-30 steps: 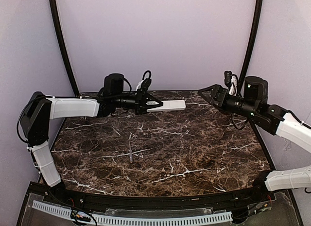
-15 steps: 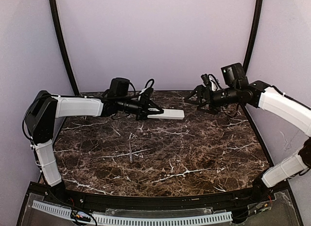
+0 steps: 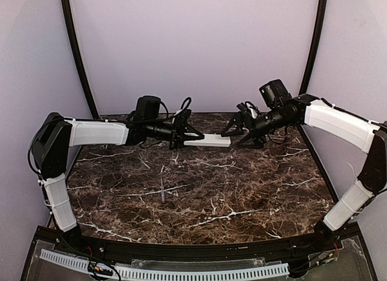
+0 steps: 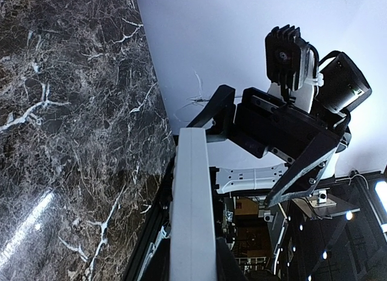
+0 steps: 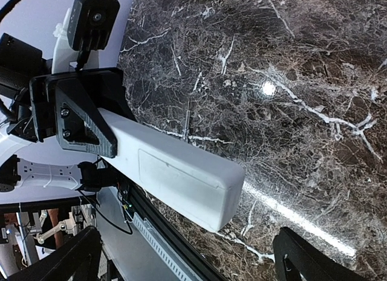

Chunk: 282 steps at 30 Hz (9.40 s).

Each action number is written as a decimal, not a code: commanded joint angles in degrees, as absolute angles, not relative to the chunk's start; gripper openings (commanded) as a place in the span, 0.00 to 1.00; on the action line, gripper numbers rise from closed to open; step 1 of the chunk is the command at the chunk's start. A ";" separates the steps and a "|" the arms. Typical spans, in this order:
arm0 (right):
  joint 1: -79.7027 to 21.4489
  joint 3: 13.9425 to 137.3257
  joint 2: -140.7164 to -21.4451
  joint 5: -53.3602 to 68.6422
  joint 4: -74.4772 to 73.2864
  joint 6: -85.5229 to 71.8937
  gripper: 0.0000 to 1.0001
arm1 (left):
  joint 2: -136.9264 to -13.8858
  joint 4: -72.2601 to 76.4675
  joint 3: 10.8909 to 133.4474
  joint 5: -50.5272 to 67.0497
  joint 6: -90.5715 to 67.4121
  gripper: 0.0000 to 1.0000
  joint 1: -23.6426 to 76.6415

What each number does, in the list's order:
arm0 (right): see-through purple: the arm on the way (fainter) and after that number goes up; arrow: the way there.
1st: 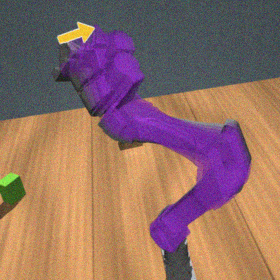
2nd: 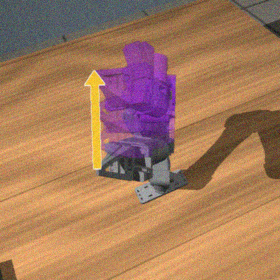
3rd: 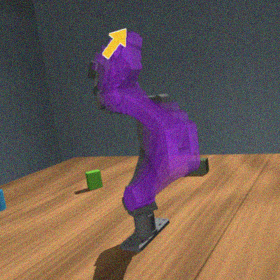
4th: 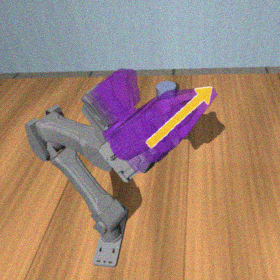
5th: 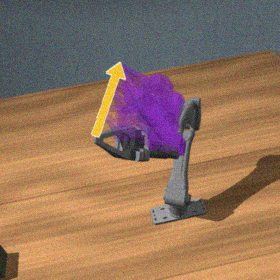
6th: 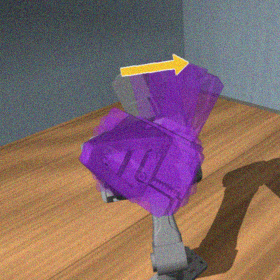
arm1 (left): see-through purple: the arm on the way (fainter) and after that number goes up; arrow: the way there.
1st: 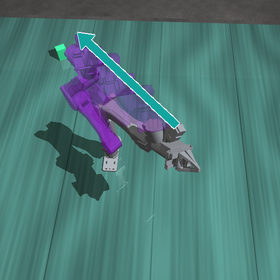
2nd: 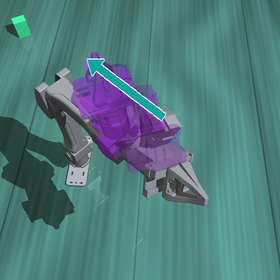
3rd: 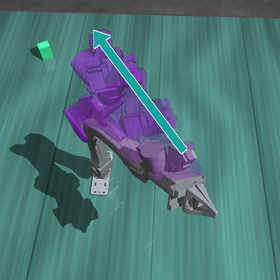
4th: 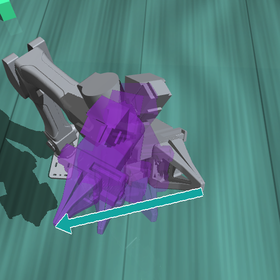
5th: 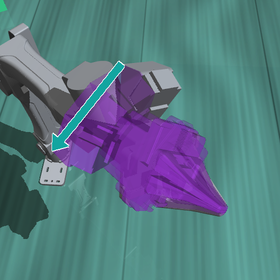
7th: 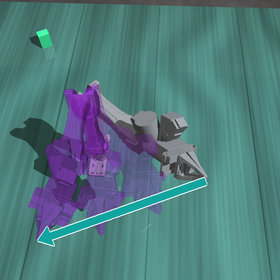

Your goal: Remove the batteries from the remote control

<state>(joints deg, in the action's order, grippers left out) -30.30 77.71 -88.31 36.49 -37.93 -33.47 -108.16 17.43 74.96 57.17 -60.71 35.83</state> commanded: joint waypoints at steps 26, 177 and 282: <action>-31.35 67.20 -88.18 43.87 -13.76 -44.21 0.75 | -106.52 22.71 72.14 63.97 -59.82 0.00 34.99; -34.63 64.03 -80.29 32.09 -20.16 -41.30 0.45 | -105.87 21.35 72.60 65.04 -57.44 0.00 34.98; -35.25 63.02 -80.21 30.33 -17.33 -43.47 0.12 | -105.99 17.40 73.30 64.40 -54.40 0.00 35.07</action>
